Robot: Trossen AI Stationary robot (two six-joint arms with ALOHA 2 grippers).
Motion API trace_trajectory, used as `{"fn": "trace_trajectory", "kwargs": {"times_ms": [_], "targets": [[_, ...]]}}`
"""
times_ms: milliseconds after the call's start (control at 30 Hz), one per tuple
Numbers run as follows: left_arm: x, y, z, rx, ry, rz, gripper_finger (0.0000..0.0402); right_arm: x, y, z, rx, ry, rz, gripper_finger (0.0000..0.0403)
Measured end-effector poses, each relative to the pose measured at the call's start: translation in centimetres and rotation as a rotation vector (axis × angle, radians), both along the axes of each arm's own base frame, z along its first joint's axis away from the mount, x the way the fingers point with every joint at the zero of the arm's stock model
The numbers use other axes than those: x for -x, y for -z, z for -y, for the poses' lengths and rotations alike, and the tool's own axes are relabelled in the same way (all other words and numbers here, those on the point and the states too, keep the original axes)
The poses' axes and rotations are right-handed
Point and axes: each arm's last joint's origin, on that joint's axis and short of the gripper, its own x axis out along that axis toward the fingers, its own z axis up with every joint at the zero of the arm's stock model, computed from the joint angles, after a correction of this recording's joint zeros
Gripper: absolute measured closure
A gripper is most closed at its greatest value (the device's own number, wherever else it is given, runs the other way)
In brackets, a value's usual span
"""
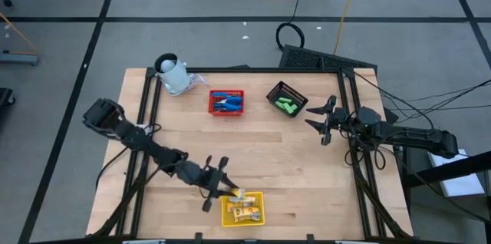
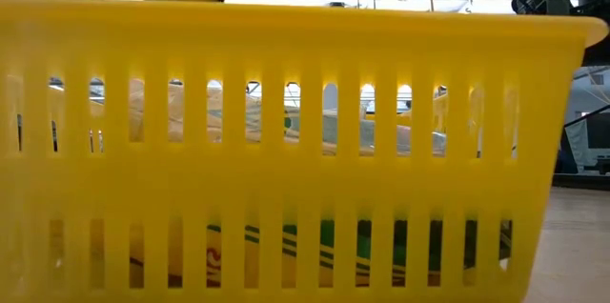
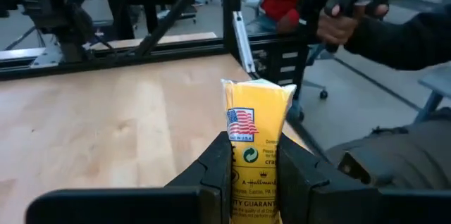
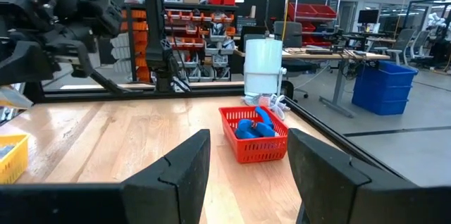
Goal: Pick & Place School Supplies
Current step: Put the yellow crayon box into the yellow bin
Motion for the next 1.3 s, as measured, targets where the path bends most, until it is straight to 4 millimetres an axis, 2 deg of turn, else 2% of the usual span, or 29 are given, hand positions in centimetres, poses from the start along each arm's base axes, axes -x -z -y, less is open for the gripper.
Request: {"fn": "trace_trajectory", "kwargs": {"times_ms": [100, 200, 433, 667, 833, 1300], "targets": [[0.3, -0.1, 0.7, 0.026, 0.014, 0.009, 0.0333, 0.0, 0.0, 0.0, -0.003, 0.004, 0.001, 0.0220], [-0.3, 0.5, 1.3, 0.055, 0.020, 0.016, 0.0333, 0.0, 0.0, 0.1, -0.010, 0.027, 0.002, 0.0220], [-3.3, 2.3, 3.5, 0.080, 0.103, -0.025, 0.0333, 0.0, 0.2, 0.1, -0.027, 0.029, -0.011, 0.0220], [-4.6, 2.6, 4.7, 0.118, 0.115, -0.044, 0.0333, -0.1, 0.3, 0.1, -0.047, 0.029, -0.026, 0.0220], [-4.7, 4.0, 4.7, 0.114, 0.079, -0.140, 0.0333, -0.1, 0.4, 0.1, -0.061, 0.027, -0.028, 0.0220], [-4.2, 5.8, 4.2, 0.060, 0.011, -0.325, 0.0332, -0.1, 0.5, 0.1, -0.063, 0.025, -0.037, 0.0220]]}}
